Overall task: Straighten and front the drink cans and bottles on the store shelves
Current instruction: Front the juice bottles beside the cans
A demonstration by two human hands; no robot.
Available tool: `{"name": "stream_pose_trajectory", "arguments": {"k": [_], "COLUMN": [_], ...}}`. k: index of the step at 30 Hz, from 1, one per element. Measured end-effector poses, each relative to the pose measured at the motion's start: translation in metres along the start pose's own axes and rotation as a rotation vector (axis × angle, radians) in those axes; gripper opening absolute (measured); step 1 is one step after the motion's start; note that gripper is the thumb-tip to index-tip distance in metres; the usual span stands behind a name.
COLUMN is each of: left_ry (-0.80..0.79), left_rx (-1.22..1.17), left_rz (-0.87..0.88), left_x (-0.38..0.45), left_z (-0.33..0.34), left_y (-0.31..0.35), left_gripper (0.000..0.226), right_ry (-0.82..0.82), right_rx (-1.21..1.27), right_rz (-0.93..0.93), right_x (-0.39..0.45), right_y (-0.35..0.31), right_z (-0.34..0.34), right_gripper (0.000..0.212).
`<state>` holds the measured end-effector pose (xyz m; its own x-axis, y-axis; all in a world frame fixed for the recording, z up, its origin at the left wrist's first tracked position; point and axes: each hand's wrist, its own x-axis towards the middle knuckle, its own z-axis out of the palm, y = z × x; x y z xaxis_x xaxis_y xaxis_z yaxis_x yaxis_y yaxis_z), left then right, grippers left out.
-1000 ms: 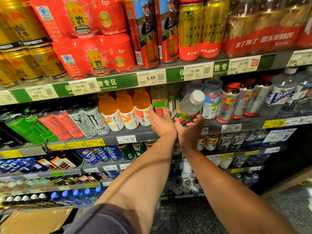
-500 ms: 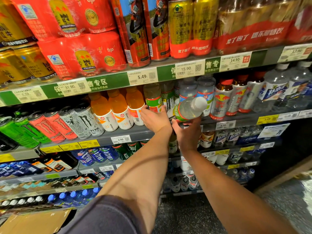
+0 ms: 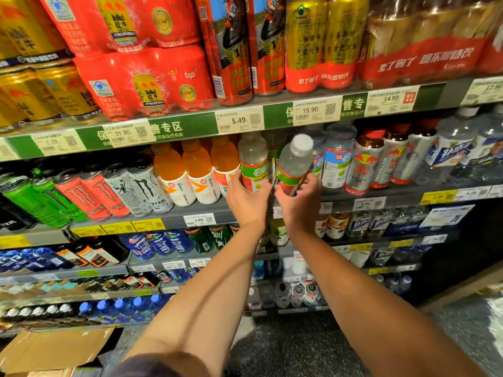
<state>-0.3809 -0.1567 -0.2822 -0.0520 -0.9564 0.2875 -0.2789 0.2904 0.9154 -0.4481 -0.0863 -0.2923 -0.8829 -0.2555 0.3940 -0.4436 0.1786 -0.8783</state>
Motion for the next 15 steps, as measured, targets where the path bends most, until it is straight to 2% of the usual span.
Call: {"name": "stream_pose_trajectory", "arguments": {"k": [5,11,15], "left_ry": [-0.113,-0.144,-0.122], "left_rx": [-0.022,-0.071,0.006], "left_rz": [0.022,0.015,0.071], "left_x": [0.007,0.005,0.005], "left_z": [-0.014,-0.018,-0.022], "left_y": [-0.006,-0.003,-0.006], "left_gripper": [0.063,0.064,0.064], "right_ry": [0.062,0.072,0.083], "right_rx": [-0.084,-0.129,-0.132], "right_rz": [-0.155,-0.199,-0.154], "right_x": [0.007,0.006,-0.001], "right_y": [0.000,0.003,-0.004], "right_z": [0.019,0.022,0.023], "right_gripper": [0.057,0.058,0.052]}}
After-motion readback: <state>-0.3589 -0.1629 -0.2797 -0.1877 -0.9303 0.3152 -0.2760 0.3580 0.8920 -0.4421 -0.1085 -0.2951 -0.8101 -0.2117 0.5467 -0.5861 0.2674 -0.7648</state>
